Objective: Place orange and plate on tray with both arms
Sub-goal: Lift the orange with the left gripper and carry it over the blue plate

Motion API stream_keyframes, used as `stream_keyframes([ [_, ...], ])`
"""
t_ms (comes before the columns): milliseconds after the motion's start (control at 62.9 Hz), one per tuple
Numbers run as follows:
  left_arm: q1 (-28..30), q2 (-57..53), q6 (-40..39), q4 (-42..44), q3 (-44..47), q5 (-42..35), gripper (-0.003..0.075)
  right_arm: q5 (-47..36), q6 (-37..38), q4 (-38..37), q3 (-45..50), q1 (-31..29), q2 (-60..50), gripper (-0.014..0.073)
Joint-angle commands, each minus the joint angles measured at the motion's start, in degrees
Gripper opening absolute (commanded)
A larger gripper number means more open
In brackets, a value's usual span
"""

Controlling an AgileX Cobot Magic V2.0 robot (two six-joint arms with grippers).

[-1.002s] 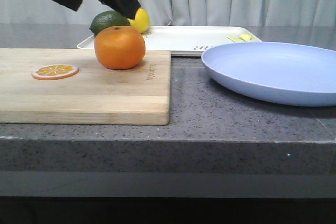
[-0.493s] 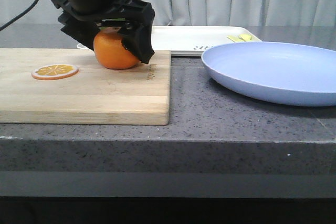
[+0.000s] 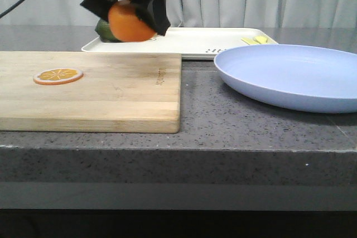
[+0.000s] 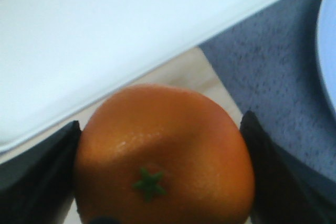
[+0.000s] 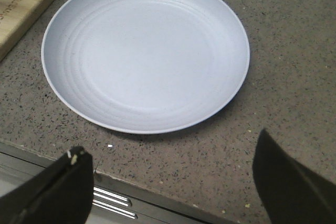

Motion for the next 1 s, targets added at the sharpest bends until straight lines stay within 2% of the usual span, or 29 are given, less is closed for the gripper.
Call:
stream_keyframes([
  [0,-0.42,-0.22,0.0,0.17,-7.49,-2.89,0.0427,-3.66,-0.63,-0.03,-2.04,0.05,0.57,0.0622],
  [207,-0.42,7.53,0.0,-0.14,-20.49,1.92,0.0427,-3.66,-0.63,-0.03,-2.04,0.05,0.57,0.0622],
  [366,-1.2,11.46,0.0,-3.35,-27.03,5.53,0.0427,-3.87,-0.63,-0.03,-2.04,0.05,0.57,0.0622],
  [986,-15.32,13.12,1.88,-3.81,-27.89,1.32,0.0427,-5.3,-0.63,-0.03,-2.04,0.05,0.57,0.0622],
])
